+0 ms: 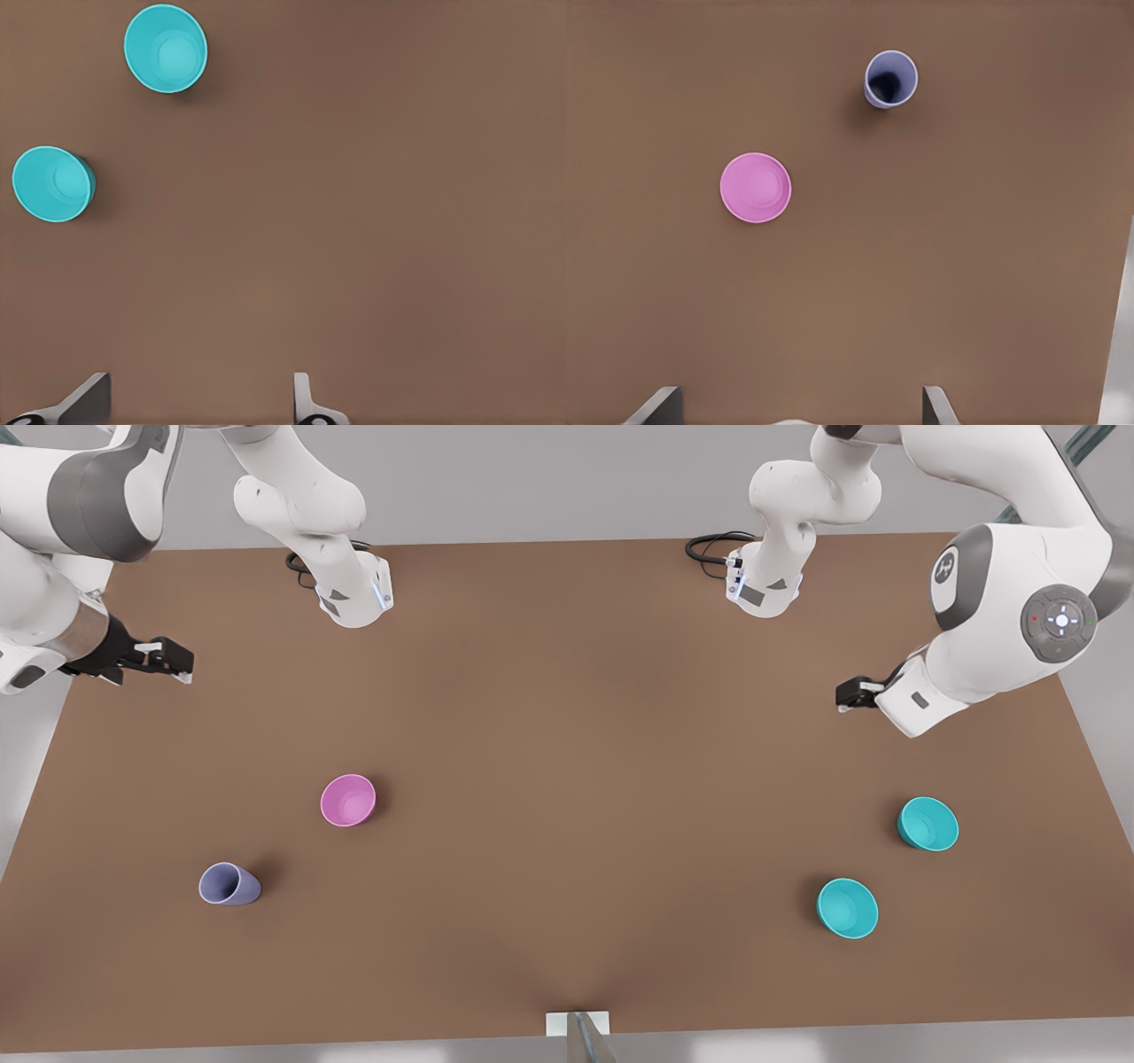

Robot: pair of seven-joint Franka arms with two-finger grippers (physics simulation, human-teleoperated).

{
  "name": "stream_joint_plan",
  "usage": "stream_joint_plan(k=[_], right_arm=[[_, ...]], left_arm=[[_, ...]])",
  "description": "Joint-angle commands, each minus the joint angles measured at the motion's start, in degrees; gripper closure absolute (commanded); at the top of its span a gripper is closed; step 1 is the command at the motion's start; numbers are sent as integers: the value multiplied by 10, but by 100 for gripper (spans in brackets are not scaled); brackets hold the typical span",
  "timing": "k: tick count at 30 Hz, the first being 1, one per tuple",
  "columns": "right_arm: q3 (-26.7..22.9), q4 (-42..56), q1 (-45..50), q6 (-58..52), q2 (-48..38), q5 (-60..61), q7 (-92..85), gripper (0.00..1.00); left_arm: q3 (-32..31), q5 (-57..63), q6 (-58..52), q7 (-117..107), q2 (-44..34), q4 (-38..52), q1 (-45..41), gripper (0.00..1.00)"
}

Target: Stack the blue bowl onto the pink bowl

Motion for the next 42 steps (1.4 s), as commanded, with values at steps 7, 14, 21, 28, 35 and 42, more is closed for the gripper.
stream_joint_plan(k=[7, 14, 21, 28, 35, 42], right_arm=[[1, -25, 18, 83, 230, 24, 129, 0], [1, -256, -37, 383, 224, 117, 153, 0], [1, -371, -39, 569, 217, 146, 185, 0], [1, -385, -40, 587, 232, 183, 187, 0], [14, -383, -26, 572, 248, 211, 211, 0], [15, -371, -27, 558, 267, 213, 178, 58]], left_arm=[[0, 0, -4, 2, 2, -2, -1, 0], [-1, -1, -16, 3, 2, -1, -2, 0], [-1, -2, -19, 1, 3, -3, -2, 0], [-3, -3, -25, -3, 3, -2, -5, 0], [-3, -3, -25, -6, 3, -2, -7, 0], [-5, -2, -24, -7, 3, -2, -8, 0]])
